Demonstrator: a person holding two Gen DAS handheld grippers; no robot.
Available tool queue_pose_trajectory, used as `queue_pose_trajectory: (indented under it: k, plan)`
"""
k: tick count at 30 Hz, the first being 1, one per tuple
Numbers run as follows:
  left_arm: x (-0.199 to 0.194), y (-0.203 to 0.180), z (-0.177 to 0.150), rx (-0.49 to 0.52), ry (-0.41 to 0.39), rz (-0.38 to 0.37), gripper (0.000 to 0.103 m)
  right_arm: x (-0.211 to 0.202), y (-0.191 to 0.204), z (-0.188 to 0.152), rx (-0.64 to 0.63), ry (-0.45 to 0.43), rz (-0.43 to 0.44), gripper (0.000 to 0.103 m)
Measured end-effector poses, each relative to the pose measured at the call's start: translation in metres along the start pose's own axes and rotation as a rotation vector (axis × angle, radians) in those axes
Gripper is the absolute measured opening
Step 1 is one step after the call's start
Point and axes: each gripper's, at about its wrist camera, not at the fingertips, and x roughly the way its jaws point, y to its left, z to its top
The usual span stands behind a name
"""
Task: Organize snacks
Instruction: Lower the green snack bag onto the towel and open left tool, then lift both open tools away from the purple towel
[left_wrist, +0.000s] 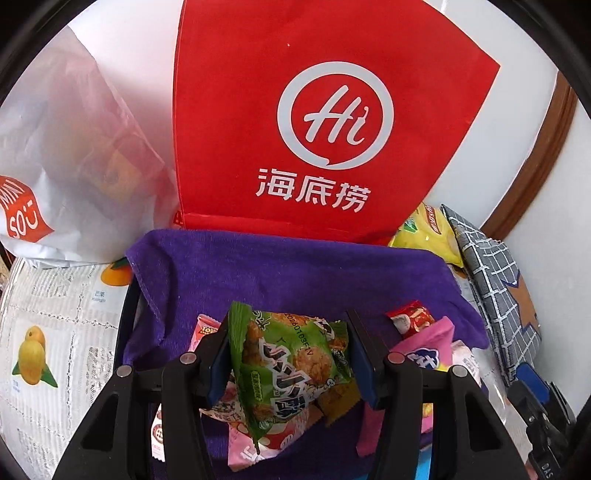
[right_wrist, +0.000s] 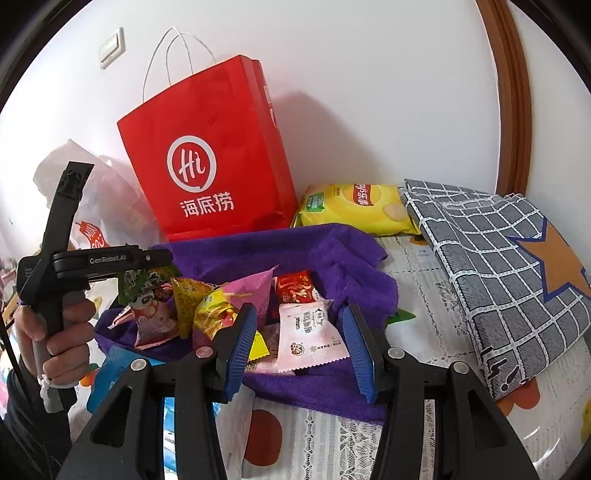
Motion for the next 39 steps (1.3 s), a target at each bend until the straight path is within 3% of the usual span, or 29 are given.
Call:
queue_pose_trajectory:
  k: [5, 10, 20, 32, 36, 39]
  plan:
    - [0.001, -0.001, -0.001, 0.009, -0.002, -0.004, 0.056, 0.001, -0.002, 0.000, 0.010, 0.005, 0.000, 0.049]
    - [-0.003, -0.003, -0.001, 0.026, -0.009, 0.023, 0.075, 0.002, -0.002, 0.000, 0.005, 0.007, 0.002, 0.049]
    - [-0.042, 0.009, -0.015, 0.016, -0.060, 0.043, 0.077, 0.004, 0.002, -0.003, -0.009, 0.015, 0.003, 0.049]
    - [-0.092, 0.041, -0.080, 0.030, -0.059, 0.059, 0.077, -0.011, 0.027, -0.017, -0.086, -0.018, -0.006, 0.049]
    - [-0.099, 0.052, -0.094, 0.054, -0.071, 0.076, 0.077, -0.021, 0.029, -0.026, -0.054, 0.003, -0.030, 0.049]
    - [-0.098, 0.058, -0.098, 0.055, -0.063, 0.049, 0.077, -0.032, 0.032, -0.032, -0.026, 0.019, -0.032, 0.049]
